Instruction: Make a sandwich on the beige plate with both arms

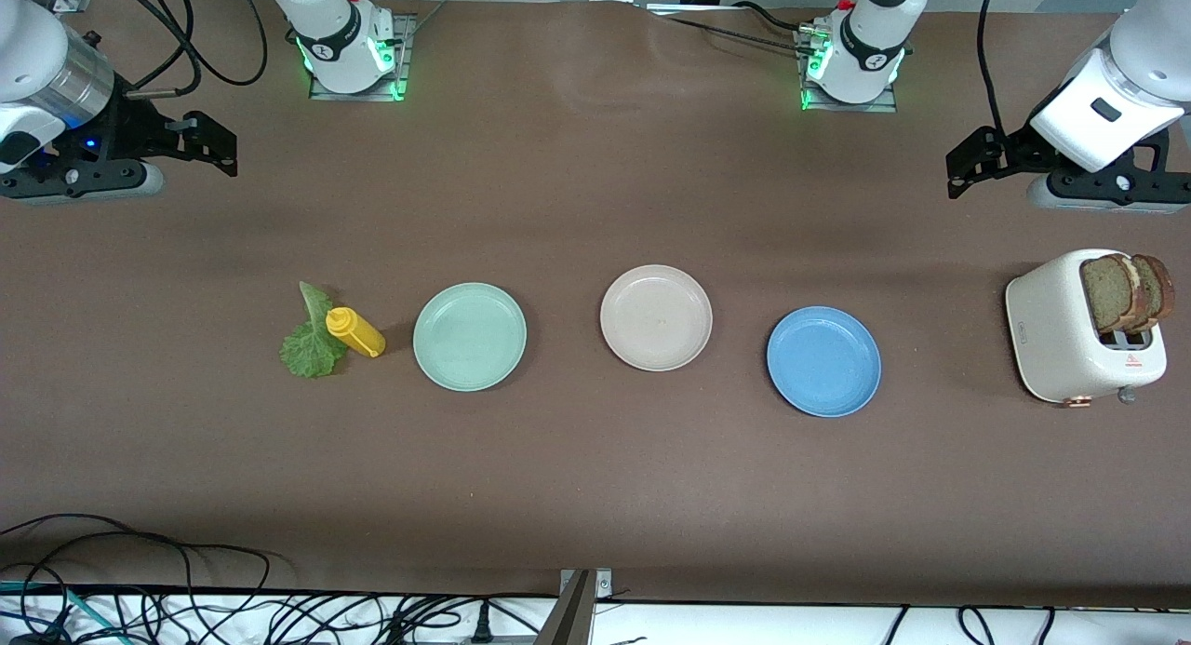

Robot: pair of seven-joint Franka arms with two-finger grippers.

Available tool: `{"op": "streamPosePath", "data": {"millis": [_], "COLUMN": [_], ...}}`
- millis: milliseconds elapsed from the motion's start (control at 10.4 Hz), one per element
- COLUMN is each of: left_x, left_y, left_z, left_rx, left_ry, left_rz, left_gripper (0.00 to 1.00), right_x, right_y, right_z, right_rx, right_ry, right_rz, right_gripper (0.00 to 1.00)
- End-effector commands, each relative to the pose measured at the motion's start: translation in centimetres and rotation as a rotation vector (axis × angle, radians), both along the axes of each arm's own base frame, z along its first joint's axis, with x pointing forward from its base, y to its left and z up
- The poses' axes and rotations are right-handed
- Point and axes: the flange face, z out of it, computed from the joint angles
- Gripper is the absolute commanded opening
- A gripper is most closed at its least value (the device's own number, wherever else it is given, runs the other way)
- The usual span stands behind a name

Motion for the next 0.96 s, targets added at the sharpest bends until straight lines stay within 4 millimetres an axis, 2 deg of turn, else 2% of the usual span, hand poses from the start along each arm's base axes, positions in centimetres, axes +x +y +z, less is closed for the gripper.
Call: {"op": "streamPosePath", "data": {"millis": [0, 861], "left_x": [-0.31, -0.25], "left_y": [-0.28, -0.21], "left_z": [0.67, 0.66], "left_rx": [-0.017, -0.003], "left_ry": [0.001, 0.000], "left_rz": [0.002, -0.003], "left_gripper": [1.00, 1.00], "right_x": [-0.10, 0.06], "right_y": [-0.08, -0.58], "right_z": [0.32, 0.00], "right_rx": [0.017, 0.019], "right_ry": [-0.003, 0.005], "right_rz": [-0.020, -0.017], "right_gripper": [1.00, 1.00]}}
